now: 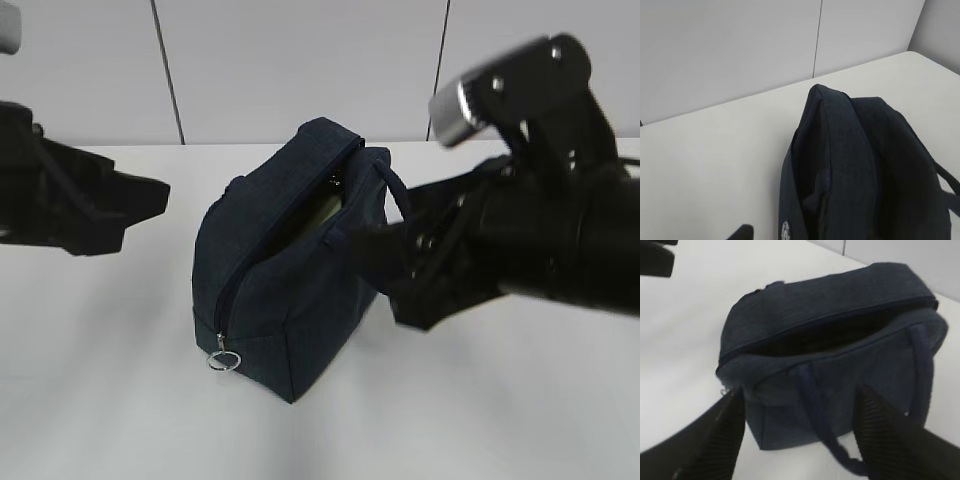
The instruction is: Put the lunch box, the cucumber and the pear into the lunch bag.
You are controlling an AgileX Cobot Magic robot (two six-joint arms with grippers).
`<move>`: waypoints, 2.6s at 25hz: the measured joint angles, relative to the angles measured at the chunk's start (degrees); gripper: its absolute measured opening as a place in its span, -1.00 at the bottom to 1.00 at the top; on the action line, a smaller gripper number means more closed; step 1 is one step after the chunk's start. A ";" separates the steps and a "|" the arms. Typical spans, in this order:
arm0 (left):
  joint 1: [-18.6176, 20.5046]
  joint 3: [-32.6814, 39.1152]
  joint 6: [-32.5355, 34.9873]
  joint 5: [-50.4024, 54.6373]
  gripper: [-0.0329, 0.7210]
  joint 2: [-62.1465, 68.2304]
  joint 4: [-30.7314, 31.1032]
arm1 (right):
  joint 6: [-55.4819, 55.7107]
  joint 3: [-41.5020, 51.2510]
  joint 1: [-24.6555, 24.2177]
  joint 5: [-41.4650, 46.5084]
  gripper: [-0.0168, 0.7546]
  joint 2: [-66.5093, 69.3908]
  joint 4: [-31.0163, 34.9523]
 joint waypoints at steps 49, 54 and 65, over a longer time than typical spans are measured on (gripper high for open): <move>0.00 8.68 0.14 -2.50 0.13 -8.97 -0.51 | 26.76 -9.70 18.96 -40.32 0.20 48.72 -11.53; 0.00 8.68 0.14 -2.28 0.11 -8.97 -0.51 | 24.84 -10.21 18.96 -38.48 0.15 49.06 -8.69; 0.00 8.68 0.14 -2.28 0.09 -8.97 -0.51 | 16.64 -10.21 18.96 -38.03 -0.16 47.97 -2.91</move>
